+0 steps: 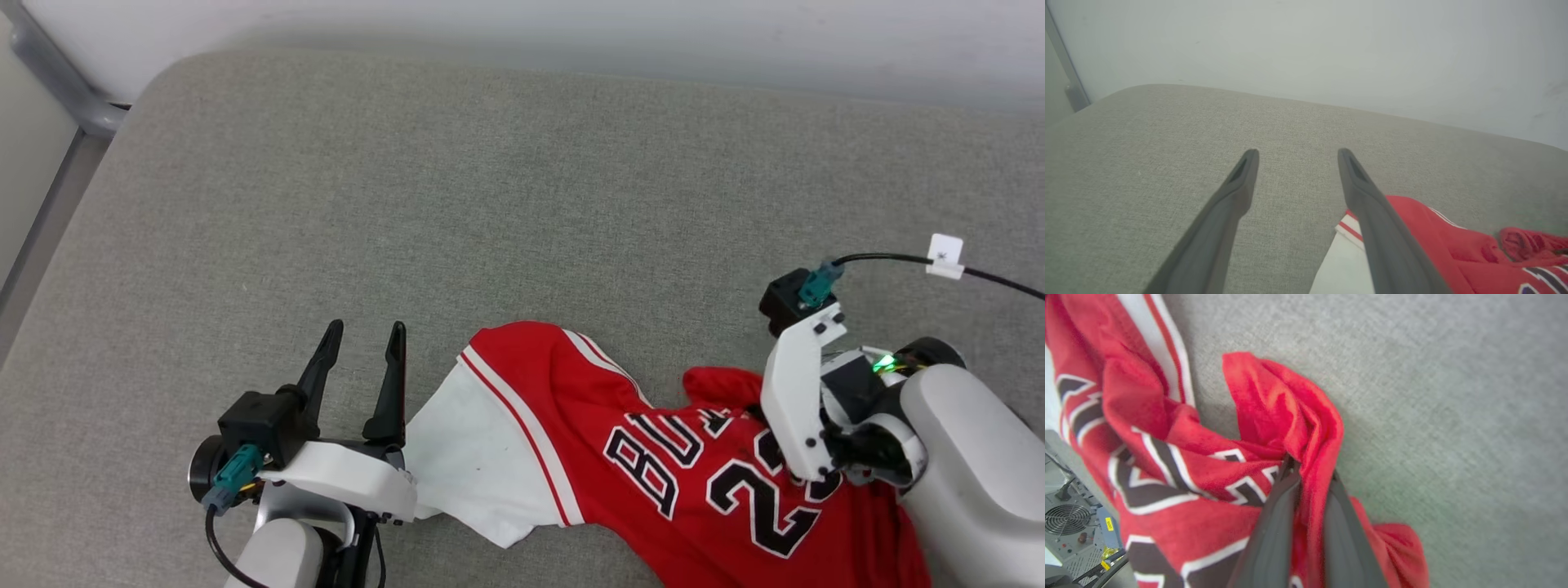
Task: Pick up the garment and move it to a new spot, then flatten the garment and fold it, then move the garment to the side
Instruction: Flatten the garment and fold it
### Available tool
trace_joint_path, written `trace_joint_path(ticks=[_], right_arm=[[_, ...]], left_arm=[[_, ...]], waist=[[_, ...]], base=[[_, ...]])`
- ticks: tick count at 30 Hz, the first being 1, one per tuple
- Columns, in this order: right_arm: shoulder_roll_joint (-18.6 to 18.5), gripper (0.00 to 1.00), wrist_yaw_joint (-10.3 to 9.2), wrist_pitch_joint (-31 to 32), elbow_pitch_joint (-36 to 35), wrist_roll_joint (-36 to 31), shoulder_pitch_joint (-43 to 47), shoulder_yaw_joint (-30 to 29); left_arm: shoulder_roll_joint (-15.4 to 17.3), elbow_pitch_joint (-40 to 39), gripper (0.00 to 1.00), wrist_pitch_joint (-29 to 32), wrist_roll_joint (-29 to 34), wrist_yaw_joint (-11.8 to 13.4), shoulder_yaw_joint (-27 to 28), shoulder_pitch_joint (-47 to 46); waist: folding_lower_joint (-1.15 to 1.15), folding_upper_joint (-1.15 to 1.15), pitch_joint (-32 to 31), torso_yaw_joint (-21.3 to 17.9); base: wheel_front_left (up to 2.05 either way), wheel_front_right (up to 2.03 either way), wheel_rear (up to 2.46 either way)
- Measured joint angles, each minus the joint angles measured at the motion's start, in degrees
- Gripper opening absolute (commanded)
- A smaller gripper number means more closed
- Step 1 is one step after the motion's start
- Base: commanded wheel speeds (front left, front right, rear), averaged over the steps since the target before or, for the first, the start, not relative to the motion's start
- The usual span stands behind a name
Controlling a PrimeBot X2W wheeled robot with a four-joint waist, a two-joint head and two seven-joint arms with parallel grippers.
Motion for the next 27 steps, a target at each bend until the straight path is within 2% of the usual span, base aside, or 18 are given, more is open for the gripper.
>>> trace_joint_path(ticks=[3,10,15,18,23,27], right_arm=[[-0.14,0.0,-0.02,-4.08,0.64,-1.22,-1.24,-3.27],[0.29,0.0,-0.04,-11.29,-2.52,-6.58,-2.56,-16.59],[1.54,0.0,-0.04,-12.07,-7.45,-11.85,4.12,-27.8],[4.2,0.0,-0.04,-11.69,-10.81,-14.03,11.48,-33.85],[12.13,0.0,-0.04,-11.98,-15.55,-15.81,25.22,-42.4],[17.08,0.0,-0.04,-14.12,-16.38,-16.13,33.43,-46.12]], left_arm=[[0.09,0.43,1.0,-0.02,0.24,-0.24,0.01,0.3],[1.03,0.66,1.0,-0.07,0.8,0.07,0.1,1.56],[1.51,0.48,1.0,0.44,0.79,0.56,-0.03,3.26],[1.51,0.22,1.0,0.86,0.69,0.8,-0.2,4.2],[1.88,-0.12,1.0,1.65,0.53,1.22,-0.35,5.91],[2.19,-0.66,1.0,2.3,0.33,1.53,-0.57,6.7]], waist=[[0.0,0.0,-1.11,-0.51],[0.0,0.0,-4.2,-2.48],[0.0,0.0,-6.41,-4.05],[-0.01,0.0,-7.66,-4.85],[-0.01,0.0,-9.34,-6.1],[-0.01,0.0,-10.22,-6.74]], base=[[0.0,0.0,0.0],[0.0,0.0,0.0],[0.0,0.0,0.0],[0.0,0.0,0.0],[0.0,0.0,0.0],[0.0,0.0,0.0]])
